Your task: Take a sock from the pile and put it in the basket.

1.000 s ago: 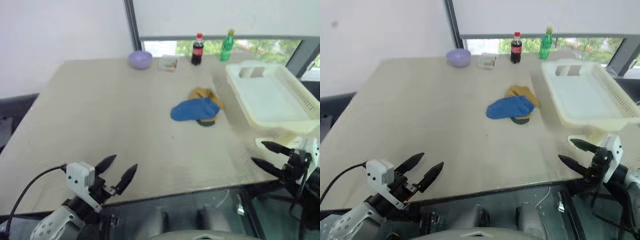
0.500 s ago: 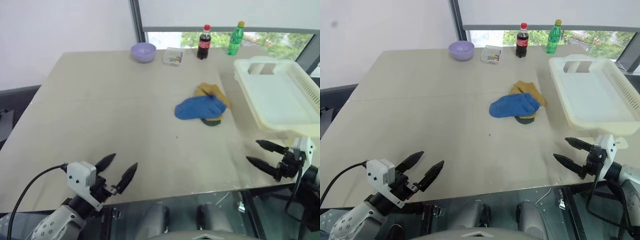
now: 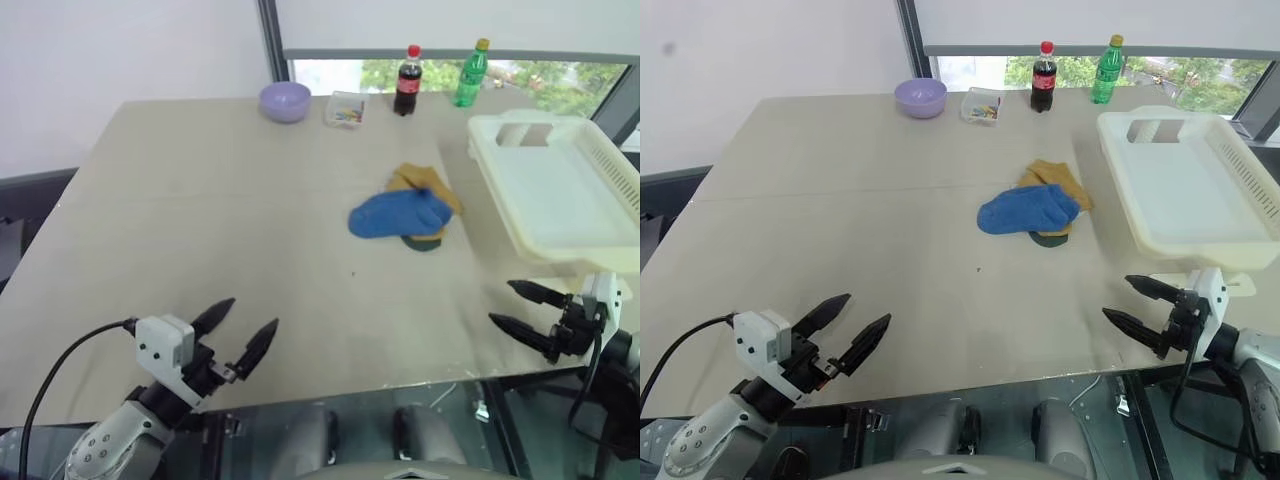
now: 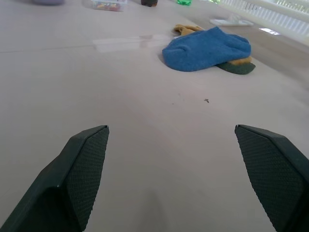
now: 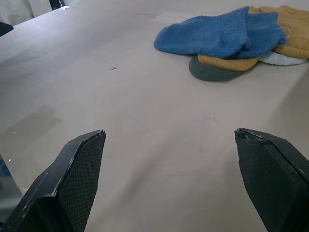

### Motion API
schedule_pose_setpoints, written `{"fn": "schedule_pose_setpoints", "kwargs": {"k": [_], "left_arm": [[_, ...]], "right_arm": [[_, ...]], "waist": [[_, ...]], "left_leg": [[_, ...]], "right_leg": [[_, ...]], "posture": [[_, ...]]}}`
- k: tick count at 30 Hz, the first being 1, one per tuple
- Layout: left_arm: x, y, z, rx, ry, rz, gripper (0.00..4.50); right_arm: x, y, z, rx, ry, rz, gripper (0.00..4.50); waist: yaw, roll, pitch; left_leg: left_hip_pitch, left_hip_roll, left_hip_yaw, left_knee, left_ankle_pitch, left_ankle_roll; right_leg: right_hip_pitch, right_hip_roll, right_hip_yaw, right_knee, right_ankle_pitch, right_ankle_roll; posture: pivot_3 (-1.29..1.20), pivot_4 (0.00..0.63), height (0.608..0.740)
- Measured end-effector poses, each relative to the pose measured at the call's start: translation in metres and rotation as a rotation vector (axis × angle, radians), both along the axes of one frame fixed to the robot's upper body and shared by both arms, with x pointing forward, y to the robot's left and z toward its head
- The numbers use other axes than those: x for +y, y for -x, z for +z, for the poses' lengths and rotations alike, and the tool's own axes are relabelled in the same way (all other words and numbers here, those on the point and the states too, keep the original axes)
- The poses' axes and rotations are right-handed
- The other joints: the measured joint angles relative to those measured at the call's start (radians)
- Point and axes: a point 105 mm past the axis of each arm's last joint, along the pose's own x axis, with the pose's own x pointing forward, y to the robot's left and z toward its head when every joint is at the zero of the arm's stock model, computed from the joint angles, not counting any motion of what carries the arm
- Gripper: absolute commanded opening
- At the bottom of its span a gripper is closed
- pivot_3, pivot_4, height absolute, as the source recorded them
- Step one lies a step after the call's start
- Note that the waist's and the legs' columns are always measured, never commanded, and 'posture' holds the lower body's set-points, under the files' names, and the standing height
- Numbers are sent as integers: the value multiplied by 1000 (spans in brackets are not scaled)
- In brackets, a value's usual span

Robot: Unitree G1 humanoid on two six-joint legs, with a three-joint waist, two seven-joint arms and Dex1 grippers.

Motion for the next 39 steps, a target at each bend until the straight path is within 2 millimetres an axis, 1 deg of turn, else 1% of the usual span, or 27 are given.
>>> {"fn": "schedule_pose_setpoints", "kwargs": {"k": [7, 26, 30, 33, 36, 38, 39], "left_arm": [[-2, 1, 1, 1, 1, -26, 4500], [-6, 3, 2, 1, 13, -81, 4500], [-6, 5, 3, 14, 1, -176, 4500], [2, 7, 14, -2, -5, -260, 4500], [10, 4, 30, -32, -23, -341, 4500], [18, -1, 41, -60, -42, -369, 4500], [20, -3, 44, -65, -53, -376, 4500]], "right_arm": [[-1, 1, -1, 6, 1, -7, 4403], [1, 0, 1, -1, -9, -7, 4403], [13, -6, 10, -29, -10, 15, 4403], [27, -14, 17, -63, 1, 25, 4403], [42, -30, 24, -104, 39, 18, 4403], [57, -45, 35, -153, 38, 10, 4403], [63, -49, 39, -170, 43, 11, 4403]], "waist": [[0, 0, 3], [0, 0, 5], [-1, 1, 6], [-1, 2, 9], [-3, 3, 11], [-3, 2, 11], [-2, 3, 12]], "left_leg": [[-3, 0, 0, 0, 0, 0], [-3, 0, 0, 0, 0, 0], [-3, 1, 0, 0, 0, 0], [-3, 1, 0, 0, 0, 0], [-5, 1, 0, 0, 0, 0], [-6, 1, 0, 0, 0, -1], [-7, 1, 0, 0, 0, -1]], "right_leg": [[-3, 0, 0, 0, 0, 0], [-3, 0, 0, 0, 0, 0], [-4, 0, 0, 0, 0, 0], [-5, 0, -1, 0, 0, 0], [-6, 1, -1, 0, 0, 0], [-6, 4, -1, 0, 0, 0], [-7, 5, -1, 0, 0, 0]], "posture": [[0, 150, 740], [0, 150, 740], [0, 150, 740], [0, 150, 740], [0, 150, 740], [0, 150, 740], [0, 150, 740]]}}
